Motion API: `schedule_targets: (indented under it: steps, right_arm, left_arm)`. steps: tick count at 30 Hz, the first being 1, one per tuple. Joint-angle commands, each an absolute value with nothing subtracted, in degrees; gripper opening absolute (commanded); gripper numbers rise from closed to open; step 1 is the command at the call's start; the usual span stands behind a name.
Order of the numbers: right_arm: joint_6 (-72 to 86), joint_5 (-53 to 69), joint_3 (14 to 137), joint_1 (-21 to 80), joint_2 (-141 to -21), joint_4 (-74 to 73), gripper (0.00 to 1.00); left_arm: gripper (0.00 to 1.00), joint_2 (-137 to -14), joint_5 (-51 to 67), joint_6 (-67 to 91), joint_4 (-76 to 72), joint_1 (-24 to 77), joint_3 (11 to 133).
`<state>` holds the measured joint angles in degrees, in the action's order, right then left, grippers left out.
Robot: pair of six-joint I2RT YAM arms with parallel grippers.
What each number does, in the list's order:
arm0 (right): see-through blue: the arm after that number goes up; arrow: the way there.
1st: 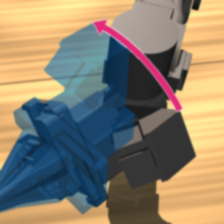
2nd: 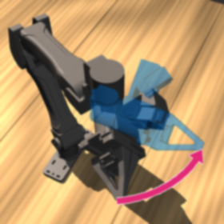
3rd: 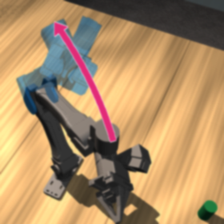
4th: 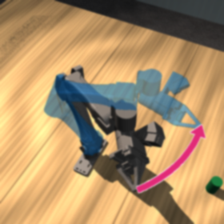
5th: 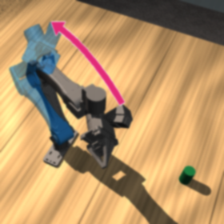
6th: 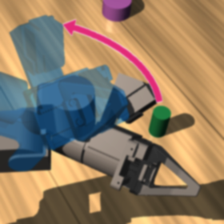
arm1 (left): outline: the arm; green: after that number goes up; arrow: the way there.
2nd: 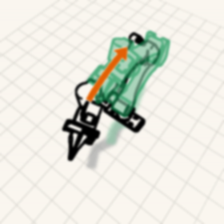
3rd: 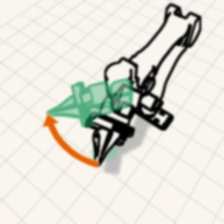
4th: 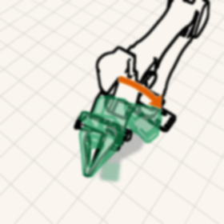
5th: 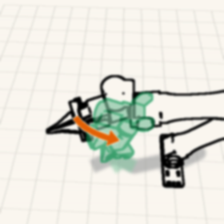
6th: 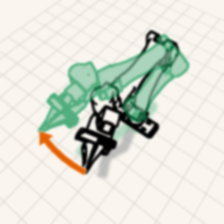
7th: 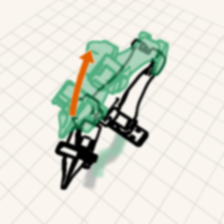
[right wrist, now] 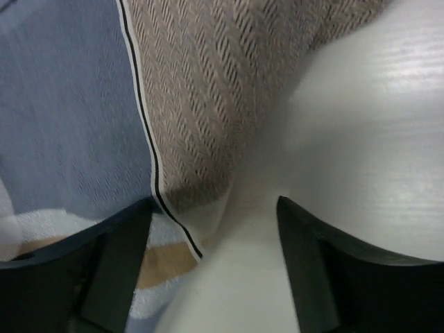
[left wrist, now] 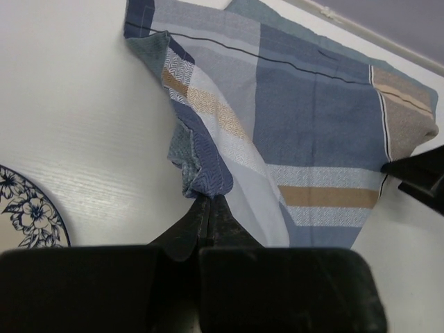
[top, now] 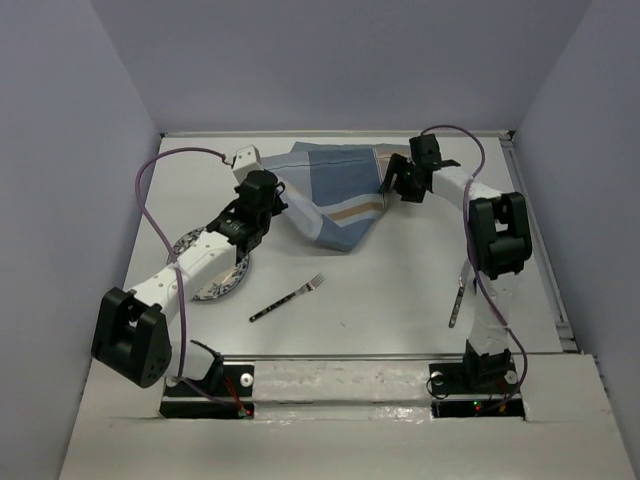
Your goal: Set the dinner table for one person
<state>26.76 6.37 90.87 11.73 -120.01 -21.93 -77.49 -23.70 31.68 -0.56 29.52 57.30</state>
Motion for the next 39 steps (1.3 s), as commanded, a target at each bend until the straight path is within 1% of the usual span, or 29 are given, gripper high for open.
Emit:
schedule_targets:
  steps: [1,2,3,4,5,8,9,10,12,14,16,17,18,19,20,21,22,23,24,25,28,30,32,33,34,36,37,38,39]
  right_arm:
    - [33.22,10.37,96.67,10.37,-124.18,-17.06,0.68]
    - [33.66,10.28,97.38,10.37,-125.93,-16.70,0.62]
    - [34.62,9.94,98.08,10.37,-126.56,-16.44,0.33]
    - [34.63,9.32,98.78,10.37,-126.91,-16.44,0.12]
    - [34.63,8.62,99.14,10.37,-126.57,-16.44,0.00]
    - [30.52,3.36,97.13,10.98,-118.94,-16.35,0.00]
    - [26.84,0.12,95.90,11.60,-113.17,-17.30,0.00]
    - [25.15,-1.83,95.98,11.60,-110.51,-18.71,0.00]
    - [21.64,-1.94,99.90,11.60,-105.24,-26.51,0.00]
    - [19.87,-1.23,103.61,11.60,-103.98,-35.22,0.00]
    - [18.28,-1.58,105.90,11.60,-103.62,-38.13,0.00]
    - [18.19,-2.10,105.73,11.60,-103.71,-38.58,0.02]
    - [17.76,-2.81,105.47,11.60,-104.32,-38.32,0.11]
    - [17.23,-3.51,105.47,11.60,-105.54,-38.23,0.40]
    - [16.88,-3.52,106.69,11.60,-109.04,-38.58,0.54]
    - [16.88,-3.52,107.57,11.08,-110.73,-39.45,0.75]
    - [17.31,-3.34,108.36,11.07,-112.05,-40.33,0.82]
    - [17.75,-2.47,107.76,10.47,-112.41,-40.52,0.86]
    - [18.28,-0.81,106.62,10.46,-111.89,-40.26,0.90]
    - [18.46,-0.53,105.48,10.46,-111.01,-39.91,0.91]
    - [18.98,2.54,99.42,10.46,-106.27,-39.29,0.91]
    - [19.86,3.95,92.49,10.46,-101.98,-38.94,0.91]
    - [20.65,6.14,86.34,10.46,-98.81,-37.28,0.84]
    - [21.87,7.11,80.22,10.46,-95.92,-36.74,0.79]
    - [22.41,7.03,77.20,10.46,-94.50,-36.30,0.75]
    - [23.37,7.03,71.57,10.46,-91.86,-33.76,0.57]
    - [24.34,7.81,67.63,10.46,-90.89,-33.14,0.37]
    - [24.95,8.43,66.11,10.46,-90.97,-31.74,0.28]
    - [25.74,9.05,64.79,10.46,-91.23,-30.16,0.25]
  left_arm:
    - [0.00,-73.74,-23.47,31.38,-1.93,29.53,55.28]
    - [0.00,-73.65,-23.29,31.20,-1.85,29.53,55.11]
    - [0.00,-73.57,-23.55,30.68,-1.67,29.53,55.19]
    - [0.00,-73.65,-23.73,30.33,-1.50,29.53,55.28]
    - [0.00,-73.74,-24.69,29.80,-1.32,29.53,55.63]
    - [0.00,-73.83,-28.11,26.73,-0.79,29.36,57.74]
    - [0.00,-73.83,-29.17,24.72,-0.88,29.36,58.96]
    - [0.00,-74.00,-30.31,23.65,-0.88,29.18,59.58]
    - [0.00,-74.27,-33.47,21.46,-1.23,28.48,61.25]
    - [0.00,-74.35,-34.19,20.31,-1.76,28.13,62.05]
    - [0.00,-74.36,-34.45,19.60,-1.76,27.95,62.23]
    - [0.00,-74.27,-34.45,19.34,-1.76,27.78,62.05]
    - [0.00,-74.18,-34.11,19.42,-1.67,27.77,61.35]
    - [0.00,-74.01,-33.75,19.60,-1.67,27.77,60.83]
    - [0.00,-73.66,-32.53,20.47,-1.58,27.77,60.12]
    - [0.00,-73.39,-31.74,21.09,-1.41,27.86,58.64]
    - [0.00,-72.87,-30.95,21.62,-1.23,27.77,57.84]
    - [0.00,-72.43,-29.81,22.67,-1.23,27.86,56.87]
    - [0.00,-71.99,-29.62,23.20,-1.06,27.95,54.95]
    - [0.00,-71.11,-29.71,23.55,-1.05,27.95,54.06]
    - [0.00,-70.14,-29.18,24.17,-1.05,27.95,51.68]
    - [0.00,-70.49,-28.74,24.26,-1.05,27.95,51.24]
    - [0.00,-71.10,-28.30,24.26,-1.32,27.95,51.24]
    - [0.00,-71.36,-28.30,24.17,-1.67,27.95,51.41]
    - [0.00,-71.98,-28.21,23.65,-1.76,27.86,51.59]
    - [0.00,-72.42,-28.30,23.03,-2.19,27.95,52.29]
    - [0.00,-72.94,-28.47,22.24,-2.55,27.95,53.08]
    - [0.00,-73.30,-28.39,21.80,-2.81,27.86,53.52]
    - [0.00,-73.65,-28.39,21.45,-2.99,27.95,54.05]
